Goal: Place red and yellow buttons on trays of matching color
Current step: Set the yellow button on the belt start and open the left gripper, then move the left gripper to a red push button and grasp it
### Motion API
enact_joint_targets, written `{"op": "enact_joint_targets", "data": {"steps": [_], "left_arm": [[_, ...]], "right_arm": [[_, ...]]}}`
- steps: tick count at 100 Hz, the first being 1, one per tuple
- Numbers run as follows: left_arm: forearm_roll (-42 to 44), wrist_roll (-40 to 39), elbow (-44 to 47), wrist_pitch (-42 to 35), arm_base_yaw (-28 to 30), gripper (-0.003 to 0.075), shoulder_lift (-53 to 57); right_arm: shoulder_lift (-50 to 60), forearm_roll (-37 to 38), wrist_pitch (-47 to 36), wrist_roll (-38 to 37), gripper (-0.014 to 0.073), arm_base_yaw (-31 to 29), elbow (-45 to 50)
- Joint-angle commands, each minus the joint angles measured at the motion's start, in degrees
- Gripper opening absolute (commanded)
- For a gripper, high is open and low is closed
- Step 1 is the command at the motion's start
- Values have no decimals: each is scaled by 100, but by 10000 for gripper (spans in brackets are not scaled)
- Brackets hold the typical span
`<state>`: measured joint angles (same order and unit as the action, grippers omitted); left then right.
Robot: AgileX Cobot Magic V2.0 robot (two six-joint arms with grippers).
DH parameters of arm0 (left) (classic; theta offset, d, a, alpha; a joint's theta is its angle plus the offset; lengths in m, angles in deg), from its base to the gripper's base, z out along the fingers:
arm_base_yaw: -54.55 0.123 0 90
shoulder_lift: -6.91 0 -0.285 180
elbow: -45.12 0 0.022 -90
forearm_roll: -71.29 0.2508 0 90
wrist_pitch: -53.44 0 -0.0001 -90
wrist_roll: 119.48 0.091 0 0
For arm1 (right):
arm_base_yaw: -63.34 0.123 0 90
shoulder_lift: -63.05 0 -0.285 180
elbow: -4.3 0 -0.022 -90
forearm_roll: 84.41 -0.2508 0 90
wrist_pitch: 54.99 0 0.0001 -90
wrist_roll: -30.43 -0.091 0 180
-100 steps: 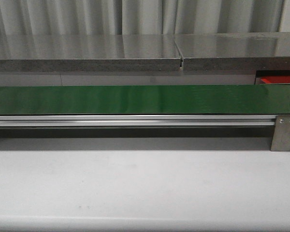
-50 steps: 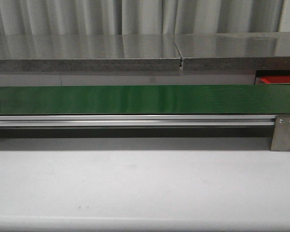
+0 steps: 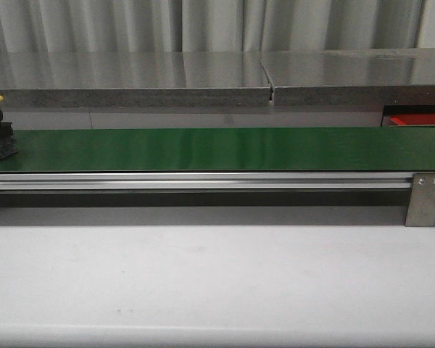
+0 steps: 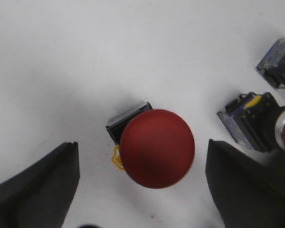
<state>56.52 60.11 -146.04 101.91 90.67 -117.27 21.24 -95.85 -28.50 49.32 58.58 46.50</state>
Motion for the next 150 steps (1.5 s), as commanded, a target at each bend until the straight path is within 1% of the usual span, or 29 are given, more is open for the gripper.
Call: {"op": "enact_joint_targets", "data": {"steps": [1,7,11,14,15,20,21,22,25,29,36,62,81,89,113,130,150], "left_arm": [[-95,-45,-140,-297,16,546,218],[-82,-45,-140,-387,16,543,193],[-74,-31,-140,-489,16,526,194],[-68,-8,-140,-531,16,505,194],[-68,6,-140,-559,16,484,194],[-68,41,-140,-621,16,428,194],[-68,75,-140,-632,16,428,194],[-68,104,-140,-646,16,406,194],[-68,130,-140,-659,16,377,194],[-68,129,-140,-662,16,345,194],[-68,129,-140,-684,16,317,194],[-159,129,-140,-650,16,313,415],[-159,131,-140,-479,-23,312,1134],[-226,274,-140,-336,-96,313,1489],[-242,410,-150,-181,-727,312,2063],[-176,434,-160,250,-1198,313,1966],[32,434,-160,417,-1585,312,1826]], "right_arm": [[4,-31,-380,41,-90,8,-127],[4,-31,-380,41,-90,8,-127],[4,-31,-380,41,-90,8,-127],[4,-31,-380,41,-90,8,-127],[4,-31,-380,41,-90,8,-127],[4,-31,-380,41,-90,8,-127],[4,-31,-380,41,-90,8,-127],[4,-31,-380,41,-90,8,-127],[4,-31,-380,41,-90,8,-127],[4,-31,-380,41,-90,8,-127],[4,-31,-380,41,-90,8,-127],[4,-31,-380,41,-90,8,-127],[4,-31,-380,41,-90,8,-127],[4,-31,-380,41,-90,8,-127],[4,-31,-380,41,-90,8,-127],[4,-31,-380,41,-90,8,-127],[4,-31,-380,41,-90,8,-127]]}}
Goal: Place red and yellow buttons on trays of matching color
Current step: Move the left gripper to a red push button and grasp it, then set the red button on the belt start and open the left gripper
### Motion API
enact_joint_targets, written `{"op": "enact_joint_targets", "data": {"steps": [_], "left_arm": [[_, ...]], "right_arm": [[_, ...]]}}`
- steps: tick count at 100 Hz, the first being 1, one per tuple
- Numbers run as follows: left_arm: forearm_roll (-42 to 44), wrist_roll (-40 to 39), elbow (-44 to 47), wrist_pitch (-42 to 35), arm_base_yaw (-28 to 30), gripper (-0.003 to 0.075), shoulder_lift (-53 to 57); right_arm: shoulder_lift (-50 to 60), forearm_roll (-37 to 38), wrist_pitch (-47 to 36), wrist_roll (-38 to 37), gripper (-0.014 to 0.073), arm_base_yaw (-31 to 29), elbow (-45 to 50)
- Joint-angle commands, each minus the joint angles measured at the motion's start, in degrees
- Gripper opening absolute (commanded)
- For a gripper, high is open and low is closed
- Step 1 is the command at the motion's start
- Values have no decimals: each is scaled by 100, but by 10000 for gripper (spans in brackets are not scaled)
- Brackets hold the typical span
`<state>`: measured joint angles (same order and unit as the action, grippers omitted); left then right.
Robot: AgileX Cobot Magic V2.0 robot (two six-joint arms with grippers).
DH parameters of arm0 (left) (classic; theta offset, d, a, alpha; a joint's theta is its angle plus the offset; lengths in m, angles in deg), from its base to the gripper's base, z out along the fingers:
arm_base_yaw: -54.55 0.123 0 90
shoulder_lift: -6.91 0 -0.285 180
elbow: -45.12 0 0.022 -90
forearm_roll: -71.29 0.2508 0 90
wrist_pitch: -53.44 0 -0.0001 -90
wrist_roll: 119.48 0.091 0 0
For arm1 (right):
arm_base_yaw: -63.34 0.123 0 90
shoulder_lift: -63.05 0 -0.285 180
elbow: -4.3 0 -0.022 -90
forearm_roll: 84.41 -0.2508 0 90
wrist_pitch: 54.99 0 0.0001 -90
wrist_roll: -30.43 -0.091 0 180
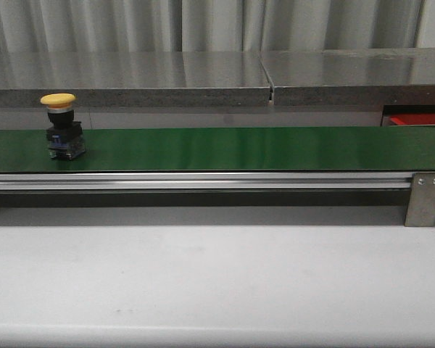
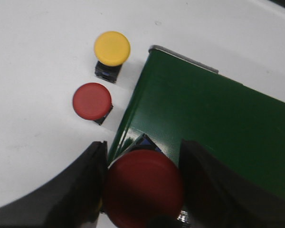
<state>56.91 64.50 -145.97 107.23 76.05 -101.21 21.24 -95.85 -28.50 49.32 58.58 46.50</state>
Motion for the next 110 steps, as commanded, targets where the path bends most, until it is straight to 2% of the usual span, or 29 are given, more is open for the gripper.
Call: {"op": "enact_joint_targets", "data": {"steps": [1,50,60,72,77,102,110], "left_arm": [[-6,-4,-167,-95,-134,312,218],[-8,-4,-167,87,-278,321,-314],[-8,43,-180,24,-278,410,-314],[-52,78,-336,44,-278,589,-314],[-107,92,-427,44,-288,613,-314],[-812,846,-668,-140,-536,531,214],[-828,958,-668,-234,-700,447,472]], "right_arm": [[4,-31,-380,41,-90,8,-127],[4,-31,-380,41,-90,8,-127],[4,-31,-380,41,-90,8,-127],[4,-31,-380,41,-90,8,-127],[4,-31,-380,41,-90,8,-127],[4,-31,-380,41,-90,8,-127],[4,-31,-380,41,-90,8,-127]]}}
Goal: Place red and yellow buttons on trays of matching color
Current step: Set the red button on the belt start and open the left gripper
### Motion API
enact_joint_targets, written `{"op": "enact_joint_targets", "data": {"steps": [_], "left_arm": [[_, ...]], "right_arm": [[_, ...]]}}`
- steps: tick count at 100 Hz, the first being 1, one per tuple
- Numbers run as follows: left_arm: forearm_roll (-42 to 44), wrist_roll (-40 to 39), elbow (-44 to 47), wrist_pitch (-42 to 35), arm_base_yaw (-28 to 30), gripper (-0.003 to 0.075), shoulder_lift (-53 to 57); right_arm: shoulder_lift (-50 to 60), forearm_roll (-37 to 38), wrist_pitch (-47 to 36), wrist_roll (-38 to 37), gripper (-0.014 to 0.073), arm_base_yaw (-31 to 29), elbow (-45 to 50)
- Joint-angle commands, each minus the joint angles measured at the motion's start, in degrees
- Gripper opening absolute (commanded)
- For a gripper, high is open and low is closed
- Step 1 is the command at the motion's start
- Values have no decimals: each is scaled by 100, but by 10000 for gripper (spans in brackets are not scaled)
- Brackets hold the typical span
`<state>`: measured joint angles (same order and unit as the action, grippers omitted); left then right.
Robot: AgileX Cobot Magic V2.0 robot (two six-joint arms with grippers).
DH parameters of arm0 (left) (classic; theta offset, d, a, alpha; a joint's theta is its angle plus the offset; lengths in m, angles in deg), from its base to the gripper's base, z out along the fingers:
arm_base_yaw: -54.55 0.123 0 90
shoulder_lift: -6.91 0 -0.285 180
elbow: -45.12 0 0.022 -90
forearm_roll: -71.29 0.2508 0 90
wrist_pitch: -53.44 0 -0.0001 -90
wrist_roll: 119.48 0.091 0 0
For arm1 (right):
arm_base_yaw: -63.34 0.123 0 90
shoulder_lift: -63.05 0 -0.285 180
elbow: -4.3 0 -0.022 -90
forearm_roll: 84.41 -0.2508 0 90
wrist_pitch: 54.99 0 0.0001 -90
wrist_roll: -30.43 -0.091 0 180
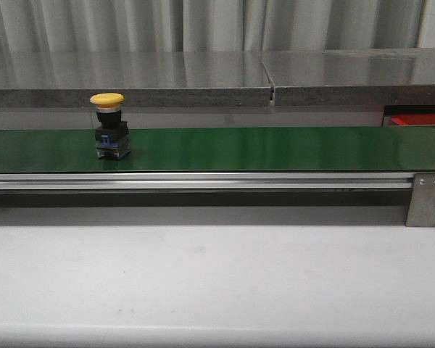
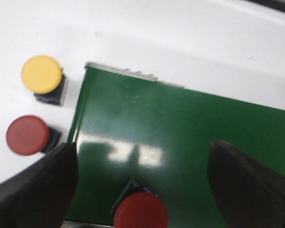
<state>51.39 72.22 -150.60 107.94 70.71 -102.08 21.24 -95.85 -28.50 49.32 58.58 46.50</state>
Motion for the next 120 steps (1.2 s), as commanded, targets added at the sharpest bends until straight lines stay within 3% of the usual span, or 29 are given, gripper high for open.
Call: {"op": "enact_joint_targets", "data": {"steps": [1,6,19,26,54,85,120], "left_arm": [[-276,208,-205,-308,-195,438,579],[-276,316,-205,-308,-285,375,725],[-276,410,-133,-271,-595,91,1092],[-276,410,-43,-268,-723,-24,1249],[-253,423,1024,-786,-1288,-20,2108],[364,423,2358,-1466,-2040,-20,3442],[327,357,3774,-1741,-2089,-20,5355]], "right_arm": [[4,-31,-380,41,-90,8,-127],[4,-31,-380,41,-90,8,-127],[4,-31,-380,41,-90,8,-127],[4,-31,-380,41,-90,8,-127],[4,-31,-435,41,-90,8,-124],[4,-51,-622,41,-90,8,-124],[-8,-51,-680,41,-90,8,-151]]}}
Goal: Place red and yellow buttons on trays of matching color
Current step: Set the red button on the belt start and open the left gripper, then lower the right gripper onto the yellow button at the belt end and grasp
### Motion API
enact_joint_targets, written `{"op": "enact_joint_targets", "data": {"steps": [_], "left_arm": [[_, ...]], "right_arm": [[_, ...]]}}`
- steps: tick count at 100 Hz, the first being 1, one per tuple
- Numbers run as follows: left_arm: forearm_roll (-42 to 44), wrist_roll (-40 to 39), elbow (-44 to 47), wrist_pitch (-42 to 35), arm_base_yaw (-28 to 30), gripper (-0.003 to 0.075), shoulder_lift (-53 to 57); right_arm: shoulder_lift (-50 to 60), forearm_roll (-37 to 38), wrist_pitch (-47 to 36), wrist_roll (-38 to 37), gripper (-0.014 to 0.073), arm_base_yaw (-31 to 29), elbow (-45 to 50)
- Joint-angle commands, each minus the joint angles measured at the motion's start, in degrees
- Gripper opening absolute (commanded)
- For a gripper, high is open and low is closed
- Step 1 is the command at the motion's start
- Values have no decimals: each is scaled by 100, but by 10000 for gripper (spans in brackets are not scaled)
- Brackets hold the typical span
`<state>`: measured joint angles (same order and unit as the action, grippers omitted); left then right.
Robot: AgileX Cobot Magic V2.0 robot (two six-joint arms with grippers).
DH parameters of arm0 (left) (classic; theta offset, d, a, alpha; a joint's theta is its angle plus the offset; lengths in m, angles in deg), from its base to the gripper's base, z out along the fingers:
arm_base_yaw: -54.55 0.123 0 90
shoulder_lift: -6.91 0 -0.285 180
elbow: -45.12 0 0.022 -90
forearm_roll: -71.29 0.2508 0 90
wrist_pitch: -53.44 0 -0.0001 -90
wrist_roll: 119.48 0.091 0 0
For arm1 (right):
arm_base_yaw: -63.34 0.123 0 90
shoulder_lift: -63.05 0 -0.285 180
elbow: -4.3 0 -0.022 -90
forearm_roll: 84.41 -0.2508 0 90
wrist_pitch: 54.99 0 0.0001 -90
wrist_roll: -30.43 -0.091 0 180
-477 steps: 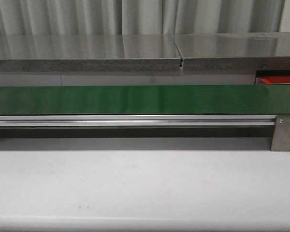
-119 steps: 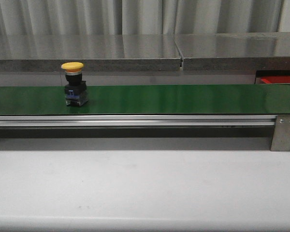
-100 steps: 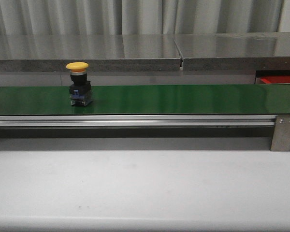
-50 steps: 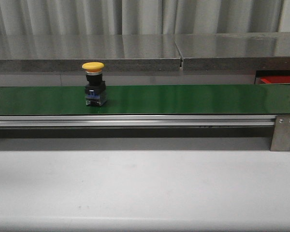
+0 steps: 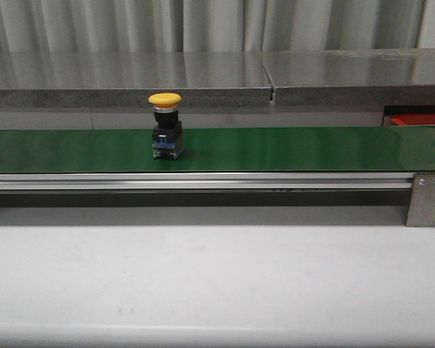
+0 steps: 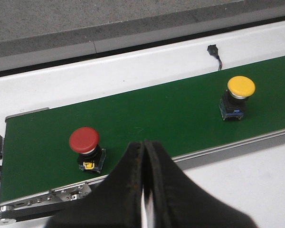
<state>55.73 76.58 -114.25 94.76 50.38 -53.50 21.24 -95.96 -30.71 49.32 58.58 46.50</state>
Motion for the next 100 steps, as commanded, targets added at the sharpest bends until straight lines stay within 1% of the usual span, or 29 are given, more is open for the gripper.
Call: {"op": "enact_joint_targets", "data": {"steps": [1,20,29,48,71,77,82,89,92,93,94,96,97,100], "left_arm": [[-105,-79,202,-423,-56,-20,584],[-161,-79,965,-480,-56,-20,1633],[-161,-79,1210,-450,-56,-20,2029],[-161,-79,1441,-374,-56,-20,2513],[-161,-79,1466,-163,-56,-20,2539],[-161,-79,1466,-163,-56,-20,2539],[-161,-79,1466,-163,-56,-20,2539],[-161,-79,1466,-163,-56,-20,2539],[-161,-79,1466,-163,-56,-20,2539],[-161,-79,1466,-163,-56,-20,2539],[-161,-79,1466,-163,-56,-20,2539],[-161,-79,1466,-163,-56,-20,2539],[-161,-79,1466,-163,-56,-20,2539],[-161,-79,1466,-163,-56,-20,2539]], "right_arm": [[-14,-41,-459,41,-90,8,-158],[-324,-41,-400,41,-90,55,-496],[-685,-41,-146,41,-90,212,-864],[-1888,-35,691,41,-90,894,-2150],[-3628,-35,1657,41,-89,1507,-3739],[-4018,-35,1945,41,-74,1639,-4163],[-4347,-35,2156,41,-23,1731,-4473],[-4772,-35,2423,41,118,1855,-4875],[-4956,-35,2504,36,214,1905,-5013],[-4992,-35,2524,36,234,1930,-5075],[-5027,-35,2557,36,276,1942,-5106],[-5127,-35,2601,36,317,1977,-5189],[-5191,-35,2610,36,359,1988,-5238],[-5308,-35,2644,31,437,2047,-5328]]}}
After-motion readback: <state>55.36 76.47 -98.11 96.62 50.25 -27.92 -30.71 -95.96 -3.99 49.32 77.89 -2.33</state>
